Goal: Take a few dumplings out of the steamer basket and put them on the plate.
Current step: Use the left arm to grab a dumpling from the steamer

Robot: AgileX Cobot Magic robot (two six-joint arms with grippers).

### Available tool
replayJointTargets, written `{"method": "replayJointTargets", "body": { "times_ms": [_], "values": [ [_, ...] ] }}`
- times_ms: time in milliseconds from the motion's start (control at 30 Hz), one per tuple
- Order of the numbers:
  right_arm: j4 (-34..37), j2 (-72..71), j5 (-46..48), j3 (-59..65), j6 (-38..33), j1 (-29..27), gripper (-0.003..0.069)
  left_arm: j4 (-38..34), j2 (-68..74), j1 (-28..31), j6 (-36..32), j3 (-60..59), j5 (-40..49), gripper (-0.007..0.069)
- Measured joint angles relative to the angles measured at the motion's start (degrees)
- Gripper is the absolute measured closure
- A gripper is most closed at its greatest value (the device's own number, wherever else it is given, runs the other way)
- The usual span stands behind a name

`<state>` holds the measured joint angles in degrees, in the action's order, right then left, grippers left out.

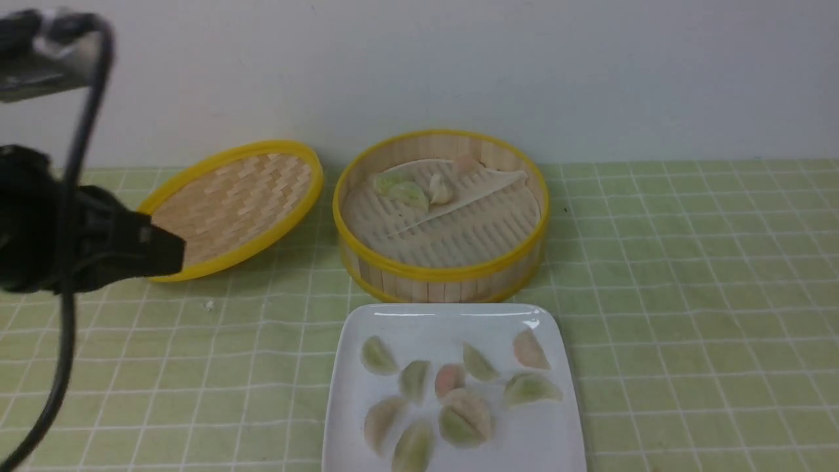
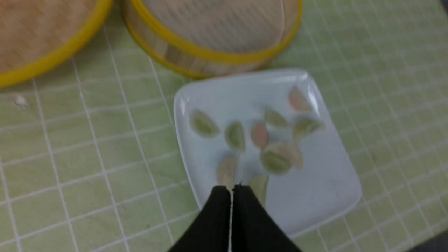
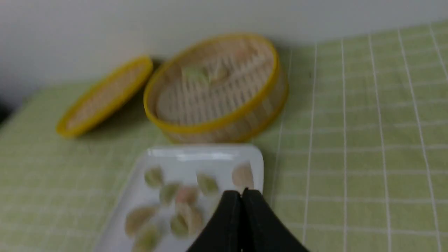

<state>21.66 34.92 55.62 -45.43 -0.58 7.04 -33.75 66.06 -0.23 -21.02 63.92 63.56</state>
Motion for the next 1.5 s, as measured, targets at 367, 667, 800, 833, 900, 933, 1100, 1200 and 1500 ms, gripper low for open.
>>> {"method": "replayJointTargets", "body": {
  "times_ms": [367, 667, 800, 833, 900, 933, 1100, 1200, 1500],
  "values": [
    [-0.2, 16.9, 11.1, -11.8, -6.7, 0.0, 0.0673, 8.8, 33.7, -12.3, -5.5, 30.7, 6.1, 0.0631],
    [1.0, 17.0, 11.4, -11.8, -6.4, 0.0, 0.0673, 13.2, 54.4, -15.4, -6.0, 57.7, 6.9, 0.0631],
    [1.0, 17.0, 11.5, -11.8, -4.4, 0.0, 0.0673, 13.4, 59.7, -16.6, -8.6, 63.0, 6.9, 0.0631],
    [1.0, 17.0, 11.6, -11.8, -4.0, 0.0, 0.0673, 13.4, 60.6, -16.9, -9.6, 63.9, 6.9, 0.0631],
    [1.0, 17.0, 11.6, -11.8, -3.5, 0.0, 0.0673, 13.2, 62.4, -17.3, -12.0, 64.9, 6.9, 0.0631],
    [1.0, 17.0, 11.7, -11.8, -3.1, 0.0, 0.0673, 13.1, 63.2, -17.5, -12.9, 65.0, 6.6, 0.0631],
    [1.0, 17.0, 11.8, -11.8, -1.1, 0.0, 0.0673, 13.1, 66.6, -17.7, -15.3, 65.2, -1.6, 0.0615],
    [1.0, 17.0, 12.7, -11.8, -1.0, 0.0, 0.0673, 13.1, 68.5, -17.7, -16.1, 65.2, -5.7, 0.0568],
    [1.0, 17.0, 14.5, -11.8, -0.9, 0.0, 0.0673, 13.1, 75.3, -17.8, -17.1, 65.2, -13.6, 0.0241]
  ]
}}
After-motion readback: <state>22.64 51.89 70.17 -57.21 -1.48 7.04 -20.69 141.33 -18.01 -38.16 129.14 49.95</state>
